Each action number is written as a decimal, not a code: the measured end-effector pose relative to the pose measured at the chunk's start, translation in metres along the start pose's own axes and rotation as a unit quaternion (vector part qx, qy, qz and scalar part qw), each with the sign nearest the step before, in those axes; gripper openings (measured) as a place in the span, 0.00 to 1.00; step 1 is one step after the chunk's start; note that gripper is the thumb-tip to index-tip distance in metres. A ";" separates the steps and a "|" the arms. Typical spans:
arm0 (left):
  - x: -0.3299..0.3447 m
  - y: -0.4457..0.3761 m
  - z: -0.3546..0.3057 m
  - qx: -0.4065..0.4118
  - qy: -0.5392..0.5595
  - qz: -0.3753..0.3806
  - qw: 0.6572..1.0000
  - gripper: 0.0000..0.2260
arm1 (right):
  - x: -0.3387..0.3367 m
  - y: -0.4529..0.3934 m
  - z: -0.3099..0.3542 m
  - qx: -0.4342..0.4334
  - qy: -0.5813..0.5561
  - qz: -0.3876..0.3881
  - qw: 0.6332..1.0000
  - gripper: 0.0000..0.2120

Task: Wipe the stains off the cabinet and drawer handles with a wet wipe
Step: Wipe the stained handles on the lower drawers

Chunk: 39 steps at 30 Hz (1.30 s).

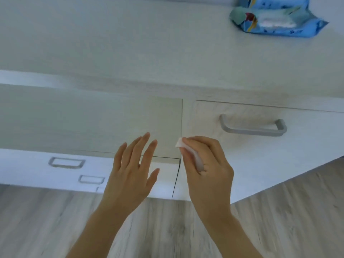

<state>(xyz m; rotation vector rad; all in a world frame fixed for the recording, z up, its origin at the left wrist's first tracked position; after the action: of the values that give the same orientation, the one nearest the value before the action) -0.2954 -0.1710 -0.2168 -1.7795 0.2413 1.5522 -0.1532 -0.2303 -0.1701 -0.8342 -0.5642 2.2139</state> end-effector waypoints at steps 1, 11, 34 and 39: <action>-0.004 0.002 0.005 -0.016 0.005 0.031 0.999 0.29 | 0.003 0.000 0.006 0.006 0.001 0.018 1.000 0.08; -0.036 0.023 0.096 -0.059 0.001 0.205 0.977 0.33 | 0.077 0.001 0.073 0.056 0.033 0.128 0.990 0.07; 0.090 0.138 0.346 -0.022 -0.060 0.360 0.931 0.53 | 0.306 0.093 0.090 0.223 0.048 0.185 0.956 0.05; 0.107 0.146 0.344 -0.023 -0.090 0.260 0.961 0.54 | 0.319 0.101 0.080 0.221 0.012 0.161 0.962 0.06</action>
<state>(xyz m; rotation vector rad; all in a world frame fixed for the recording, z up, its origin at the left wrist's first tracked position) -0.6199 -0.0201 -0.3684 -1.6756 0.6261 2.0880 -0.4311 -0.0755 -0.3007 -0.7486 0.0946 2.4820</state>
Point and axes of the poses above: each hand's wrist, its own y-axis away from the middle knuckle, its own x-axis out of the palm, z = x × y, the point moved 2 cm from there along -y, towards the middle knuckle, and after that the axes turned 4 degrees about x, right-handed, at the moved point
